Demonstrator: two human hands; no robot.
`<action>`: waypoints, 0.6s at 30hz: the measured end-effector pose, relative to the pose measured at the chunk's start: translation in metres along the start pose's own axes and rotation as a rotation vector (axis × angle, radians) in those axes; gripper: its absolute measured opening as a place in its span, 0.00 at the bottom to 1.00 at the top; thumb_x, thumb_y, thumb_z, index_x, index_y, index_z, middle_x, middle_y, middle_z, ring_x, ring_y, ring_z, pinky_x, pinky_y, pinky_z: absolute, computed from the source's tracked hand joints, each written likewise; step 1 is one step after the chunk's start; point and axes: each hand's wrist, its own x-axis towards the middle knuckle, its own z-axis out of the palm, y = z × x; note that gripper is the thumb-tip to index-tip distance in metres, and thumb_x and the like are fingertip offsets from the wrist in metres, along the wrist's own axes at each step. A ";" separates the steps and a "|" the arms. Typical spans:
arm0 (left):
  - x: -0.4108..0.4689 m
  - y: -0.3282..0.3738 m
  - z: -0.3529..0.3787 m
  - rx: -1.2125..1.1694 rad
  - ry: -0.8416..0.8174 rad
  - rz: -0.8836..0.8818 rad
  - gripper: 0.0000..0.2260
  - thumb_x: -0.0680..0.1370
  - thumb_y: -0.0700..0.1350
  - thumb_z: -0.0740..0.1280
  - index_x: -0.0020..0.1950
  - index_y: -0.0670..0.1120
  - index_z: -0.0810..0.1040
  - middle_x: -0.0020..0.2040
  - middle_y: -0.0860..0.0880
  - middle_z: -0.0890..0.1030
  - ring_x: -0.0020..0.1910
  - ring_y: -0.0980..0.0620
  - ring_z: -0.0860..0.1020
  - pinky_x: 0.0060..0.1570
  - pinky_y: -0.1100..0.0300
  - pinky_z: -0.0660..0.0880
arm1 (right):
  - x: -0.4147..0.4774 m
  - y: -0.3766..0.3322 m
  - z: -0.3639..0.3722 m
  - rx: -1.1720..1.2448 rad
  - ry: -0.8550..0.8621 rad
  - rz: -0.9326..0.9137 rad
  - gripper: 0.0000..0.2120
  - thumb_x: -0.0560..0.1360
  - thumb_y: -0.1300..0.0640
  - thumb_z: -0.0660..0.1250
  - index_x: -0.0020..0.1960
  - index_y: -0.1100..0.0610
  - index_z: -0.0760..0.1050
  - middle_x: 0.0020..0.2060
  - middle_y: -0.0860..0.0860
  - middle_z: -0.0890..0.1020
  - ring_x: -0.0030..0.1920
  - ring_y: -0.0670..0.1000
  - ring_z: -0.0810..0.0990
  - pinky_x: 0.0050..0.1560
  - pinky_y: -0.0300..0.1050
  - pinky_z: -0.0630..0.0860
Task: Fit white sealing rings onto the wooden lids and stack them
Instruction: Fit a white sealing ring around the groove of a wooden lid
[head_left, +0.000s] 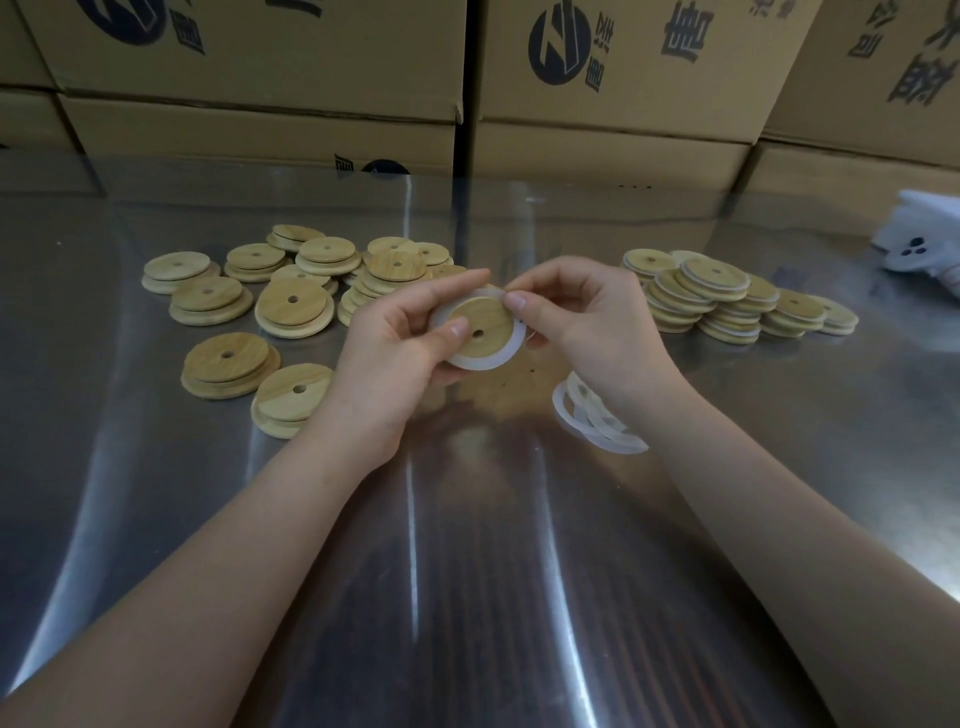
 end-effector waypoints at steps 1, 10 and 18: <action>0.000 0.000 -0.001 -0.006 0.007 -0.007 0.17 0.79 0.32 0.63 0.59 0.50 0.81 0.52 0.52 0.85 0.52 0.53 0.83 0.46 0.56 0.82 | -0.001 0.000 0.001 0.029 0.006 0.011 0.03 0.74 0.62 0.72 0.43 0.55 0.81 0.35 0.49 0.84 0.35 0.44 0.81 0.37 0.37 0.77; 0.001 -0.004 0.000 0.092 0.089 0.035 0.14 0.76 0.36 0.70 0.51 0.55 0.84 0.49 0.55 0.84 0.50 0.54 0.83 0.49 0.44 0.82 | -0.004 0.002 0.009 0.032 -0.033 -0.004 0.03 0.74 0.62 0.72 0.42 0.58 0.80 0.33 0.51 0.82 0.34 0.48 0.79 0.36 0.46 0.80; 0.004 -0.005 -0.002 0.039 0.152 0.025 0.18 0.76 0.34 0.69 0.57 0.56 0.81 0.51 0.54 0.83 0.53 0.51 0.82 0.47 0.51 0.82 | -0.005 0.006 0.015 -0.004 -0.029 0.049 0.06 0.73 0.61 0.73 0.40 0.56 0.78 0.34 0.55 0.83 0.37 0.61 0.83 0.42 0.57 0.80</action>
